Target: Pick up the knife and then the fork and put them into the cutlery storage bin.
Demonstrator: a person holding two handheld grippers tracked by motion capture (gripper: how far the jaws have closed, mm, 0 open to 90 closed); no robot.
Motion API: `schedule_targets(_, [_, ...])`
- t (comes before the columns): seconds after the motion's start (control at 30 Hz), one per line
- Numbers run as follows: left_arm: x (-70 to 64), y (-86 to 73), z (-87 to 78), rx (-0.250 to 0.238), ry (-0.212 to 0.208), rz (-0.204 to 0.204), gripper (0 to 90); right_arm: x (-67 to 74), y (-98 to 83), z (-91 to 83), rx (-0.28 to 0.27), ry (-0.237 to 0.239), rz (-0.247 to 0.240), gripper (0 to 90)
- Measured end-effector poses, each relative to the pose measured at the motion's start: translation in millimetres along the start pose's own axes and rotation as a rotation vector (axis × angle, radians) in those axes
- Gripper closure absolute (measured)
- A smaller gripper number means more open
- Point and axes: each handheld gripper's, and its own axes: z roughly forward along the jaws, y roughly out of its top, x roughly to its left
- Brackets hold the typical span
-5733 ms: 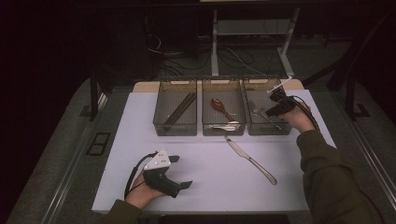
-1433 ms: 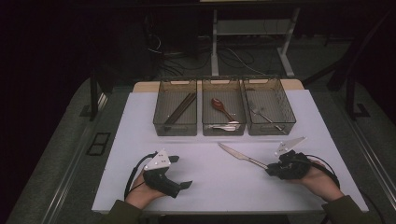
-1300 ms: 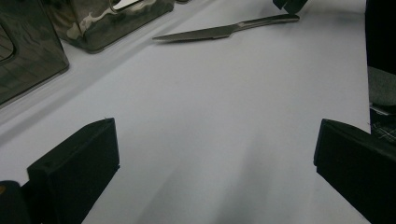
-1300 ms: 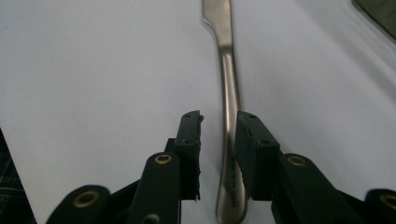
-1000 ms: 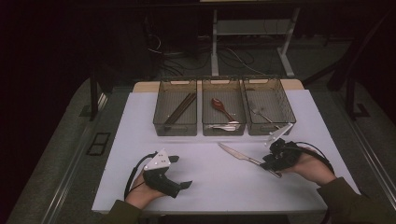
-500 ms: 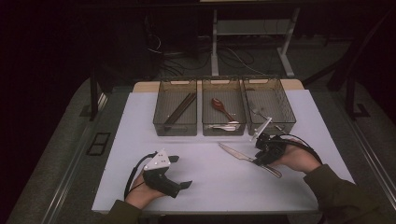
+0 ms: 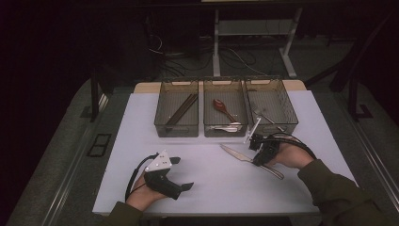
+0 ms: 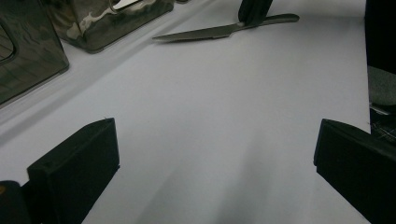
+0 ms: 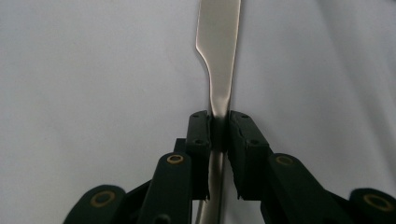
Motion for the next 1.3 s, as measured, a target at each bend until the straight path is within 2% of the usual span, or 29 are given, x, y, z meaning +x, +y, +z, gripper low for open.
schedule_targets(0.27, [0.0, -0.1, 0.1, 0.0, -0.001, -0.001, 0.0, -0.3, 9.2, 4.8, 0.06, -0.012, -0.025, 77.6])
schedule_targets(0.47, [-0.1, -0.1, 0.1, 0.0, -0.002, 0.0, 0.0, -2.1, 13.7, 5.6, 0.093, 0.003, -0.004, 78.5])
schedule_targets(0.67, [-0.1, 0.0, 0.2, 0.0, -0.001, -0.001, 0.0, -0.5, 16.0, 6.2, 0.109, -0.012, -0.01, 79.1])
schedule_targets(1.03, [0.2, -0.1, 0.1, 0.001, -0.001, 0.0, 0.0, -1.8, 14.2, 4.7, 0.096, 0.003, -0.008, 79.3])
schedule_targets(1.07, [0.2, -0.1, 0.1, 0.001, -0.002, -0.001, 0.0, -2.2, 13.4, 4.7, 0.089, 0.007, -0.021, 79.3])
schedule_targets(1.3, [0.2, -0.2, 0.2, 0.001, -0.002, 0.0, 0.0, -1.2, 8.2, -1.1, 0.046, 0.016, -0.004, 79.3])
